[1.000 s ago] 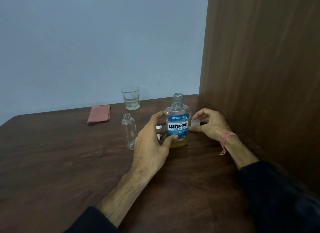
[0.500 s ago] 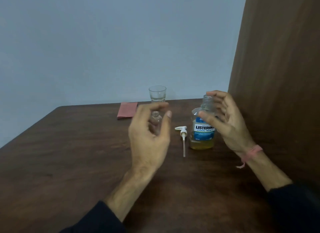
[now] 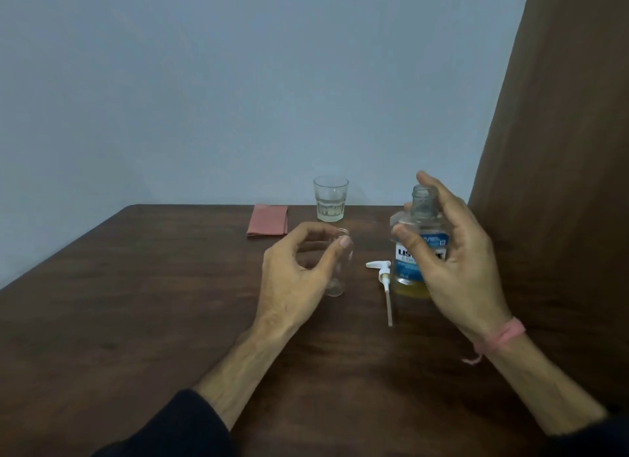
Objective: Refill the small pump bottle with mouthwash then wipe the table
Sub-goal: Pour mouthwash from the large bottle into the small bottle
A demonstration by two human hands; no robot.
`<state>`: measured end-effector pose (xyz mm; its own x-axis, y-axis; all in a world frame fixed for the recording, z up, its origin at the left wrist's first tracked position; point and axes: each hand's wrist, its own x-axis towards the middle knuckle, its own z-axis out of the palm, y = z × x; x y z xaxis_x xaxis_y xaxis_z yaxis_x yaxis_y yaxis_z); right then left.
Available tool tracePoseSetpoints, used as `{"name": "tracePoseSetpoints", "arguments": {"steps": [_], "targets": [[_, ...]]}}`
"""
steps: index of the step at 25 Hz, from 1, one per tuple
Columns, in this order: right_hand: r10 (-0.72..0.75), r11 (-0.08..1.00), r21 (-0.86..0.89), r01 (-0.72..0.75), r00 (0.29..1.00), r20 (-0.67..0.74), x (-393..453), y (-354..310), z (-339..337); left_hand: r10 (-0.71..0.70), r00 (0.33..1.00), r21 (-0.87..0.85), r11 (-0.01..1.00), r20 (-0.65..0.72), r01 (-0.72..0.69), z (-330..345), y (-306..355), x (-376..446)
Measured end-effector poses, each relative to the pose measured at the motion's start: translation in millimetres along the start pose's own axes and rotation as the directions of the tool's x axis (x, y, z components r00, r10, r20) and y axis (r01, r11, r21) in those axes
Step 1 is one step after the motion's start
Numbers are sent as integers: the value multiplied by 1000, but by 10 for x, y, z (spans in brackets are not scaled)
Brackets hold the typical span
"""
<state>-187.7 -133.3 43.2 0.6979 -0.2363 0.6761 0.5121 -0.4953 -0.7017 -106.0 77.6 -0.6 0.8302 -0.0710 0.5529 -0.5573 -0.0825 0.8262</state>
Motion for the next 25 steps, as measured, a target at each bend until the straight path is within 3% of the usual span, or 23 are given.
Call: {"name": "tracePoseSetpoints", "arguments": {"steps": [4,7,11,15,19,22,25], "targets": [[-31,998,-52,31,999,-11,223,-74,165,36,999,8,999,26,-36,29,55,-65],[8,998,-67,-3,998,69,355,-31,293,52,998,78,995,26,-54,16,2,-48],[45,971,-240,-18,993,108,380,98,494,54,998,64,997,-31,-52,3,-16,-45],[-118,929,-342,137,990,77,258,225,572,39,994,33,999,-106,-36,40,5,-51],[-244,878,-417,236,969,35,247,277,497,5,998,-11,1000,-68,-6,96,18,-101],[-326,786,-544,295,944,42,208,294,466,46,996,45,998,-70,-43,98,58,-117],[-326,761,-575,300,943,61,158,315,446,70,994,112,992,-89,-60,87,54,-119]]}}
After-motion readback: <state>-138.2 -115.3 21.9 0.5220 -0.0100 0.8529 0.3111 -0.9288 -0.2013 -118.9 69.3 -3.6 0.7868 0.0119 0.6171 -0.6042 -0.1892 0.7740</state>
